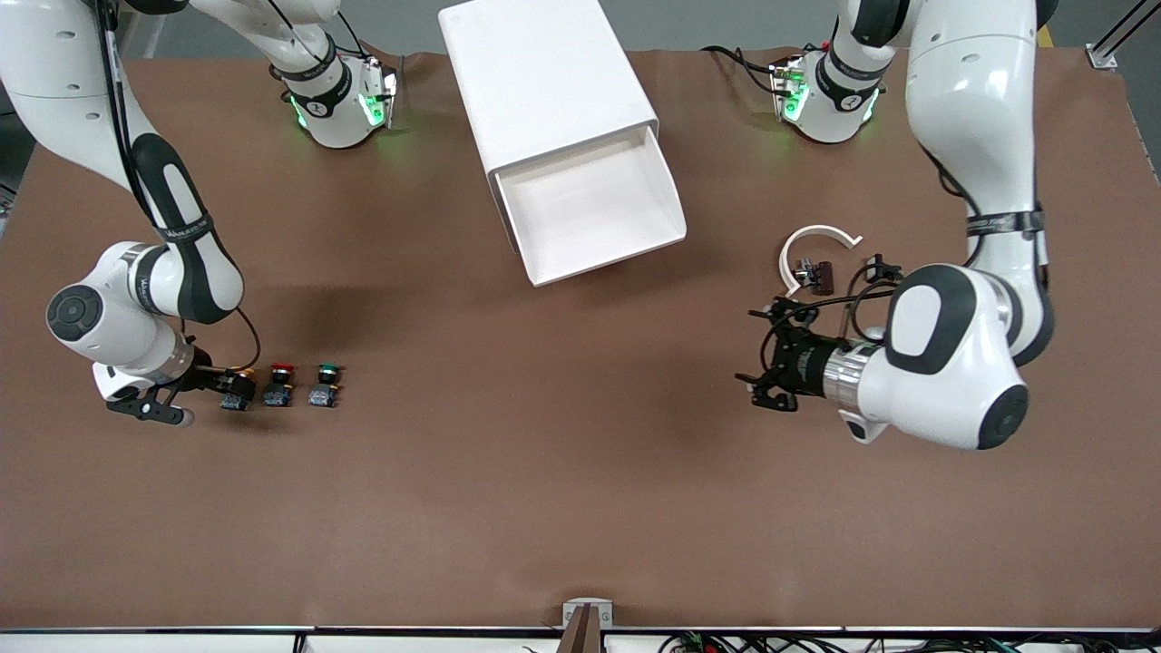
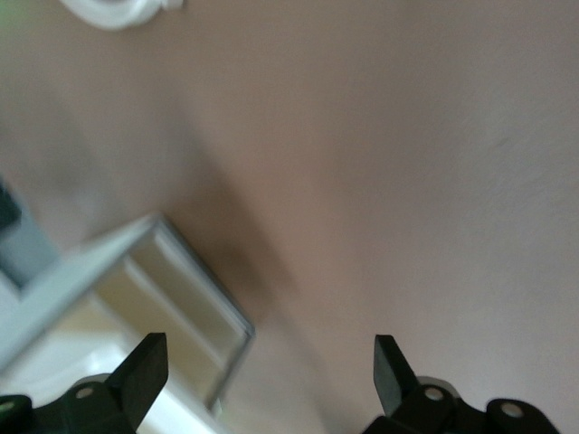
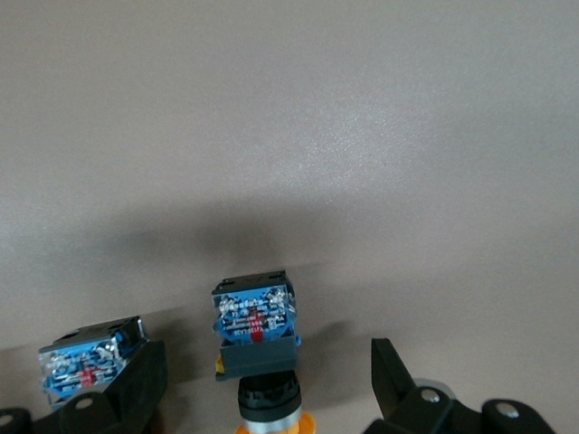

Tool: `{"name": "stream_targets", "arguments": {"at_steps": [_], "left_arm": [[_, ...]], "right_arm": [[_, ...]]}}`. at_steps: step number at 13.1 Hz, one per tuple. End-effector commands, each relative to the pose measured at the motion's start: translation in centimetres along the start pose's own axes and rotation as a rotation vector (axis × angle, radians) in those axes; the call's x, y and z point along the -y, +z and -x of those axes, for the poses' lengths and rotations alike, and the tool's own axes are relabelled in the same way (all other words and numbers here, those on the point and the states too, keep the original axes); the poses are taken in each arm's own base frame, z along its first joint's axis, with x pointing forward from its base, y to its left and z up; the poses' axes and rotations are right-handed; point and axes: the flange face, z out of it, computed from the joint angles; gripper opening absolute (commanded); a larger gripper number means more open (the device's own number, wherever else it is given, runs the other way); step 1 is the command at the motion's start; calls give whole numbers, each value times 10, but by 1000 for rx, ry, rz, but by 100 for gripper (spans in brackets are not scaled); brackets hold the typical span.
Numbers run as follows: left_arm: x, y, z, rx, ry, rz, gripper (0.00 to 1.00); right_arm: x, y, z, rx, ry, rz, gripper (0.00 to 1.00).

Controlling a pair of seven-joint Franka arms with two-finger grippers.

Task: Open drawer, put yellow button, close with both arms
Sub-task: 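Grasp the yellow button with the right gripper while the left gripper withdraws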

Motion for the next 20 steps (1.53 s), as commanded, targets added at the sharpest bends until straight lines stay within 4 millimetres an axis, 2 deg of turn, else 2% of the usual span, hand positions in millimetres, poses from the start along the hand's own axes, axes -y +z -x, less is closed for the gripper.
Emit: {"name": "stream_targets", "arguments": {"at_steps": [1, 2, 3, 5, 6, 7, 9, 10, 12, 15, 18, 20], "left_arm": [[15, -39, 6, -174, 164, 89, 100], [20, -46, 6, -239, 206, 88, 100], [26, -53, 10, -294, 279, 79, 100], [34, -61, 21, -379, 444, 49, 100], [42, -73, 25, -409, 511, 50, 100], [48, -81, 28, -418, 565, 50, 100], [56, -95, 26, -425, 631, 57, 100], [56, -97, 26, -438, 675, 48, 100], [63, -112, 31, -512, 727, 70, 100], [66, -116, 35, -532, 804, 72, 100], [69, -121, 29, -538, 904, 49, 100], [73, -130, 25, -547, 955, 51, 100]], "right_arm": [[0, 9, -5, 3, 24, -12, 100], [1, 14, -4, 12, 23, -11, 89], [1, 15, -3, 14, 22, -11, 72], [1, 20, -2, 20, 22, -10, 49], [1, 20, -2, 19, 22, -11, 17], [4, 19, -2, 21, 18, -11, 0], [9, 7, -6, 17, 20, -15, 0], [12, -9, -10, 31, 22, -16, 0], [21, -50, -19, 116, 63, -18, 0], [56, -117, -2, 189, 182, -40, 0], [123, -196, 34, 253, 301, -37, 0], [179, -241, 66, 257, 377, -14, 0]]}}
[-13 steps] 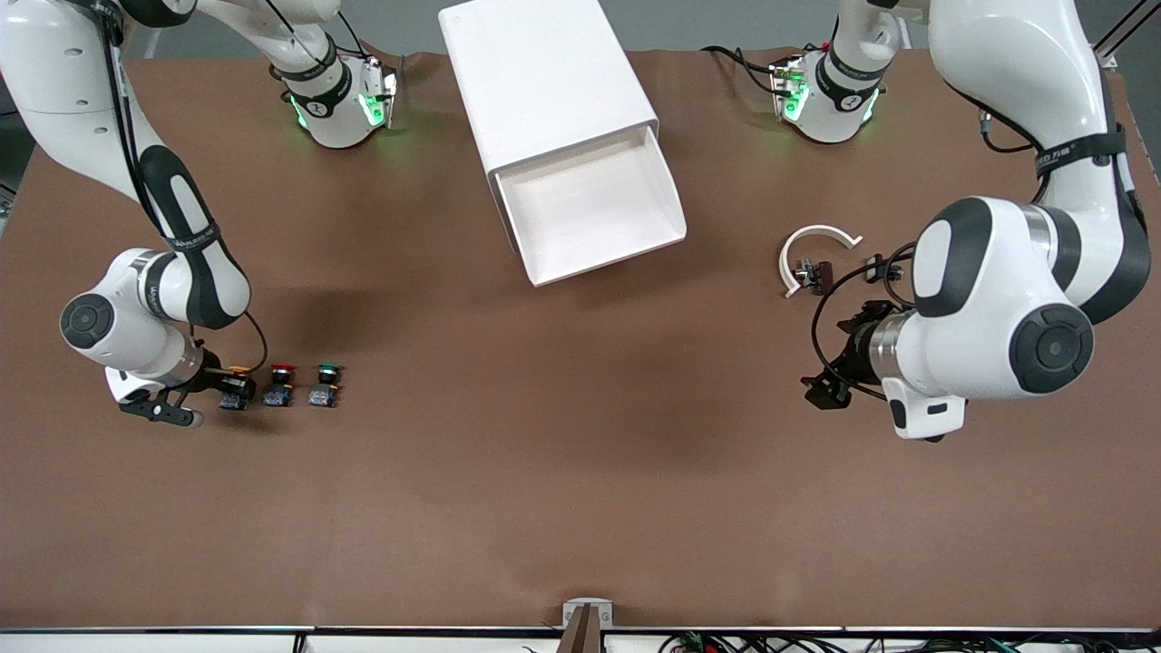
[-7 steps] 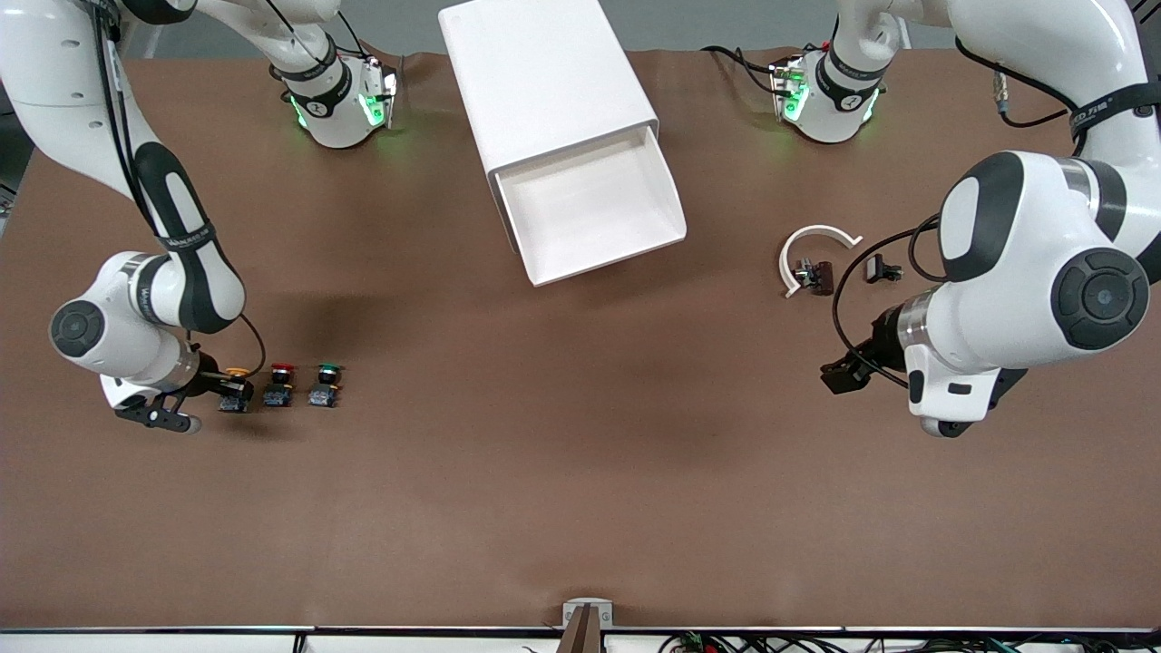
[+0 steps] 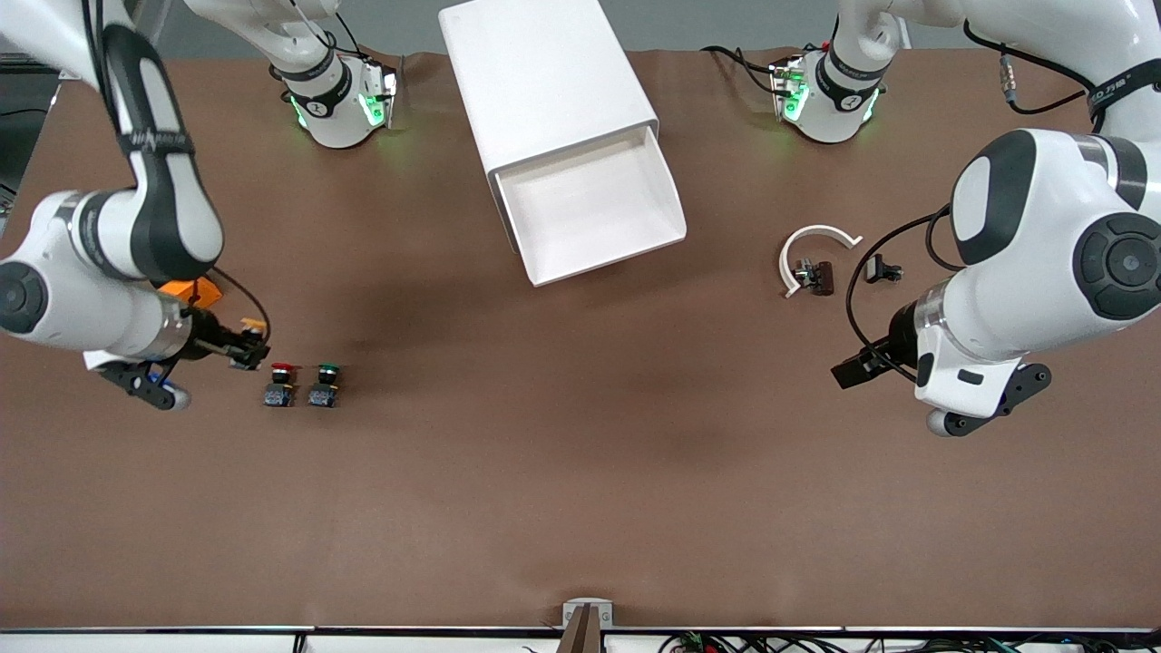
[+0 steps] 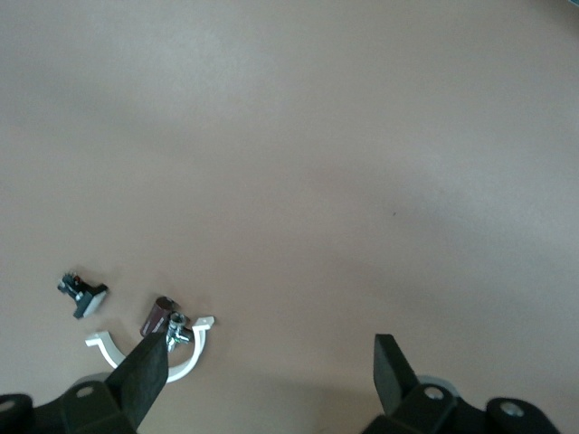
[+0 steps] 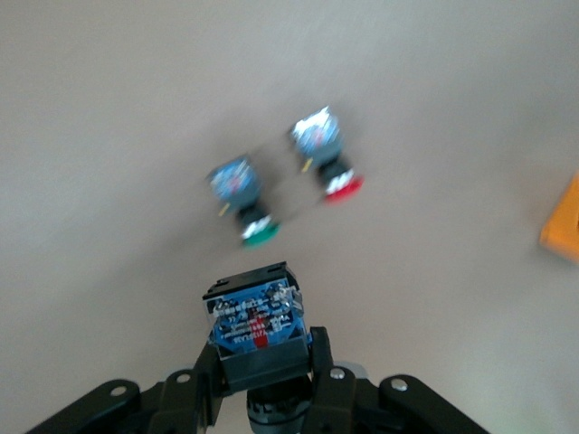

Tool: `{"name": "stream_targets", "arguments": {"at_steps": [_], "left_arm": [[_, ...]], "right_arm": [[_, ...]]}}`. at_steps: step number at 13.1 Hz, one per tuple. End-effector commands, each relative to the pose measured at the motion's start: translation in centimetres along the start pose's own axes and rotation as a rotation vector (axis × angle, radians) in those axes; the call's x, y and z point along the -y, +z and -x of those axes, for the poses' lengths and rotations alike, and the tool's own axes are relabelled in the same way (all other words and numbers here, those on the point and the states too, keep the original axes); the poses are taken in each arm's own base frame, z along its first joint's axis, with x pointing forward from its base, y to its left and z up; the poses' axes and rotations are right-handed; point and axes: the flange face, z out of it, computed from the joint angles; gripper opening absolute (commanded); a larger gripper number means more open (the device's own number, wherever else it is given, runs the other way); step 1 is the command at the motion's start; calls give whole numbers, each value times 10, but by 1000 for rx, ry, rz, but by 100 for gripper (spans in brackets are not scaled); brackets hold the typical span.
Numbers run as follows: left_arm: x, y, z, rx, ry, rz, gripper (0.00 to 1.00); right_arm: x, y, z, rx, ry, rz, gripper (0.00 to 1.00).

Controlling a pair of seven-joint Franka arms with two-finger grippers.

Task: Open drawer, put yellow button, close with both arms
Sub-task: 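Carry the yellow button with the right gripper into the open drawer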

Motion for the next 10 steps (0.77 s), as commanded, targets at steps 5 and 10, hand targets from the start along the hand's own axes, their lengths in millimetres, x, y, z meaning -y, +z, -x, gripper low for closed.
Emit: {"name": "stream_targets", "arguments": {"at_steps": [5, 10], "left_arm": [[37, -6, -5, -32, 173, 28, 100], [41, 4, -4, -27, 201, 31, 100]], "right_arm": [[162, -52, 232, -23, 274, -36, 0], [234, -63, 365, -56, 370, -95, 0]]}}
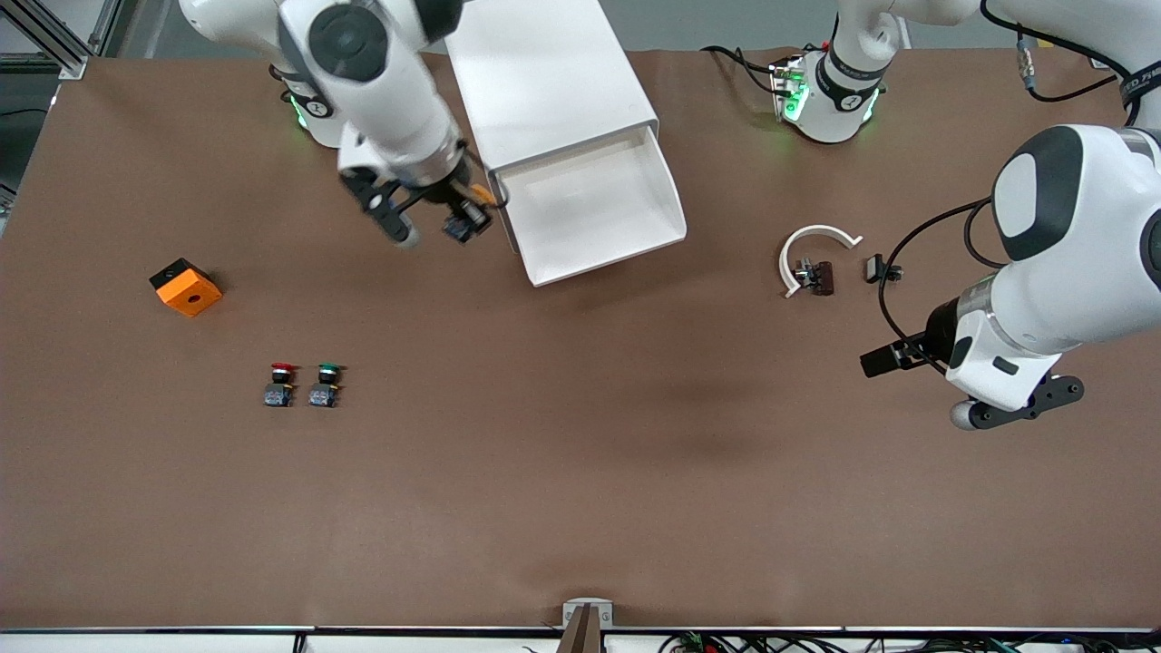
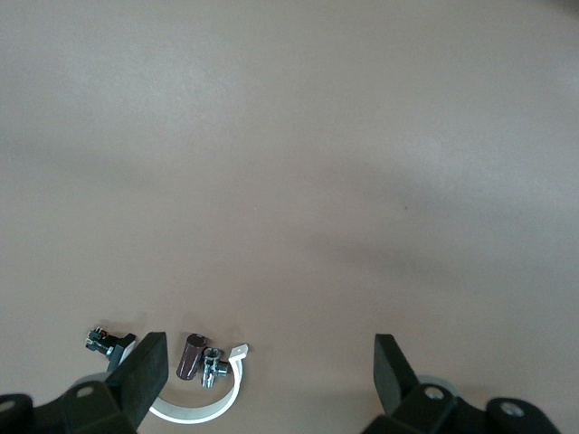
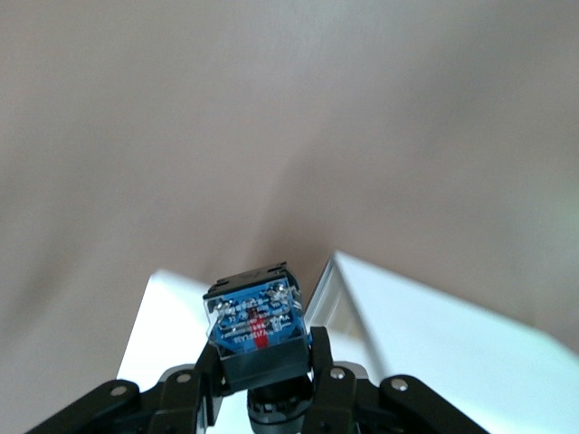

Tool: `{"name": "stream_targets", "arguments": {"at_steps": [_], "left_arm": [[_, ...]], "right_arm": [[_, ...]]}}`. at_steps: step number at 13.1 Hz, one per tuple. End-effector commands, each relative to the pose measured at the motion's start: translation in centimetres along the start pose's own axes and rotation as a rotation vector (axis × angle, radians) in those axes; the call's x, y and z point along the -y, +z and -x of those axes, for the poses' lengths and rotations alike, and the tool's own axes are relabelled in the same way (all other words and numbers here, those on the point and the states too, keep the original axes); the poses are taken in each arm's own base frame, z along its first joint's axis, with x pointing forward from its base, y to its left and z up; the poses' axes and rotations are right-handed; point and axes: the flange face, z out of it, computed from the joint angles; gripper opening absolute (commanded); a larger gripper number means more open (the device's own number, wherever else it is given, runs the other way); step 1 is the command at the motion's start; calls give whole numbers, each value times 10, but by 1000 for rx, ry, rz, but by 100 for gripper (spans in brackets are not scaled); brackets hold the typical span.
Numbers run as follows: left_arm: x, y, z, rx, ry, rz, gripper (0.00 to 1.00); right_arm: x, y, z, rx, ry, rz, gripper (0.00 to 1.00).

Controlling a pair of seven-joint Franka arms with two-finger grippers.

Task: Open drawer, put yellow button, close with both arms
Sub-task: 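Carry the yellow button with the right gripper into the open drawer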

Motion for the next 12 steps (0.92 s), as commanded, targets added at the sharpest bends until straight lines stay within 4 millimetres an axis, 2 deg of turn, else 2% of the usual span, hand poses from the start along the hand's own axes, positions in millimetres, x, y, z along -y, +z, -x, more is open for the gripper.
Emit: {"name": "stream_targets", "arguments": {"at_steps": [1, 4, 6, 9, 12], "left_arm": [[0, 2, 8, -6, 40, -9, 100], [-4, 11, 5, 1, 81, -17, 100], [-4, 11, 2, -12, 86, -13, 100], [-9, 12, 4, -16, 92, -11, 100], [-10, 14, 4, -12, 93, -15, 100]], "right_arm": [[7, 1, 53, 0, 63, -37, 0], [15, 24, 95, -35, 105, -52, 0], [33, 35, 113, -47, 139, -57, 0], [58, 63, 128, -85, 185, -51, 0], [61, 79, 139, -114, 178, -42, 0]]}}
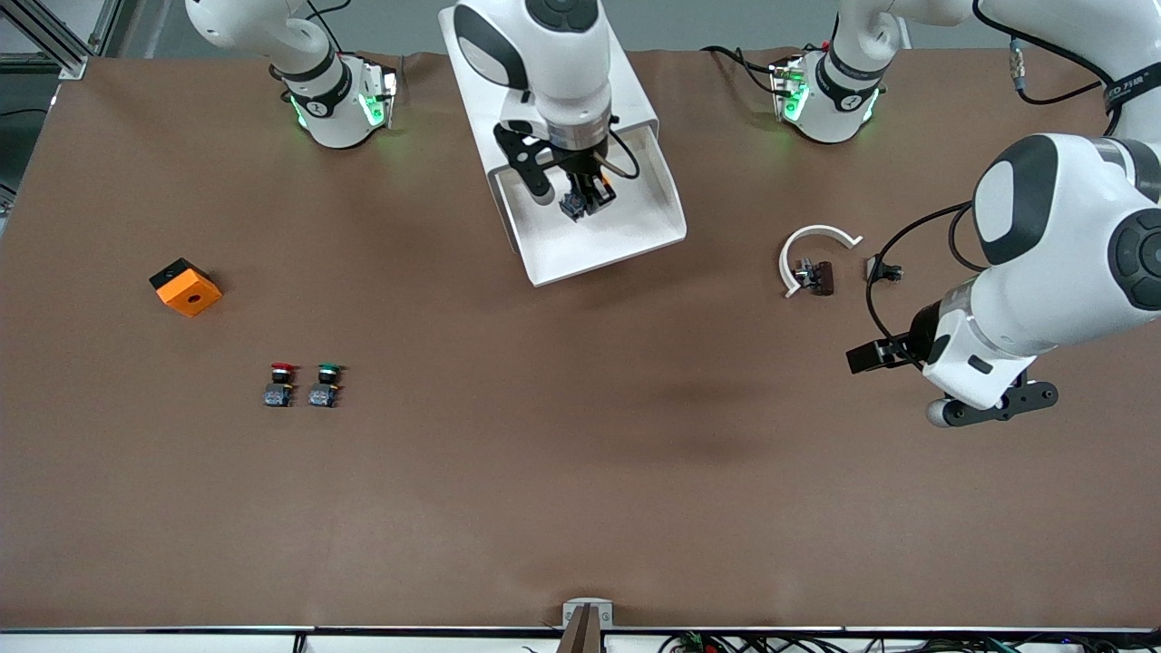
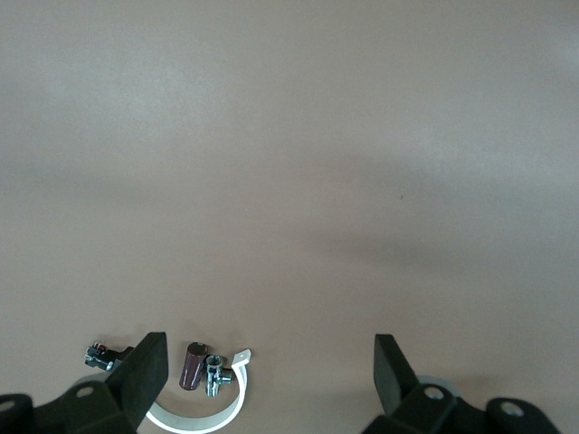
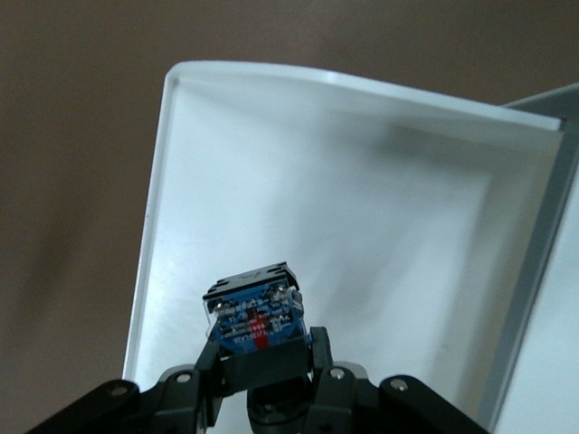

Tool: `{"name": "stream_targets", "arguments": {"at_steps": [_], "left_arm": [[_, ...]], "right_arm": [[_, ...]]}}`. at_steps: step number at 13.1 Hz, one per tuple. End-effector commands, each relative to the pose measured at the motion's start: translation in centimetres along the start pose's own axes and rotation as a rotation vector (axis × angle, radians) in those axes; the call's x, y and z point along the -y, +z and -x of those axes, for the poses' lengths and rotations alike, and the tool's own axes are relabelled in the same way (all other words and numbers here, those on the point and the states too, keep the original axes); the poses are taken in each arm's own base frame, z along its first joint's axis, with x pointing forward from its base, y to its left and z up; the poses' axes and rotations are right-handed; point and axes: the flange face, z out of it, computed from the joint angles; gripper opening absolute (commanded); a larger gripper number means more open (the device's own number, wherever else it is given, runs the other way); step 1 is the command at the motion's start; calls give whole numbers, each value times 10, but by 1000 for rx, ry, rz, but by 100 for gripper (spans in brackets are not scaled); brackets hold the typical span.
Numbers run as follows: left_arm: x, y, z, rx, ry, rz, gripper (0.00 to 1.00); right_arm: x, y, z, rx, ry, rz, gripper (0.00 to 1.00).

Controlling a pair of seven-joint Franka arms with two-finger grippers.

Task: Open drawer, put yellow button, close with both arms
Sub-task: 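Carry the yellow button with the right gripper into the open drawer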

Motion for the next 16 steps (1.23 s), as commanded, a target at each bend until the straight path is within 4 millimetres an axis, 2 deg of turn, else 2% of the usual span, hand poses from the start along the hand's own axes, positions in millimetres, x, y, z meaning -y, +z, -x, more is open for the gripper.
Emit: {"name": "stream_targets", "arguments": {"at_steps": [1, 4, 5, 6, 9, 11, 12, 14, 16], "left_arm": [[-2, 0, 1, -13, 23, -15, 100], [-4, 0, 3, -12, 26, -13, 100], [-2, -1, 3, -13, 23, -13, 100], [-2, -1, 3, -12, 23, -14, 100], [-2, -1, 3, -12, 23, -13, 100], [-5, -1, 4, -12, 10, -14, 100], [-14, 1, 8, -10, 22, -16, 100], [-26, 11, 15, 7, 42, -23, 100], [-42, 29, 22, 14, 69, -23, 100]], "right_arm": [[5, -2, 10, -26, 13, -12, 0], [3, -1, 13, -30, 5, -7, 0], [4, 0, 11, -33, 4, -4, 60], [3, 1, 12, -37, 0, -5, 100], [4, 0, 11, -51, -18, -13, 100], [12, -11, -2, -44, -65, -27, 100], [19, -17, -15, -43, -88, -31, 100], [36, -38, -63, -40, -141, -19, 100], [48, -58, -131, -42, -256, 17, 100]]}}
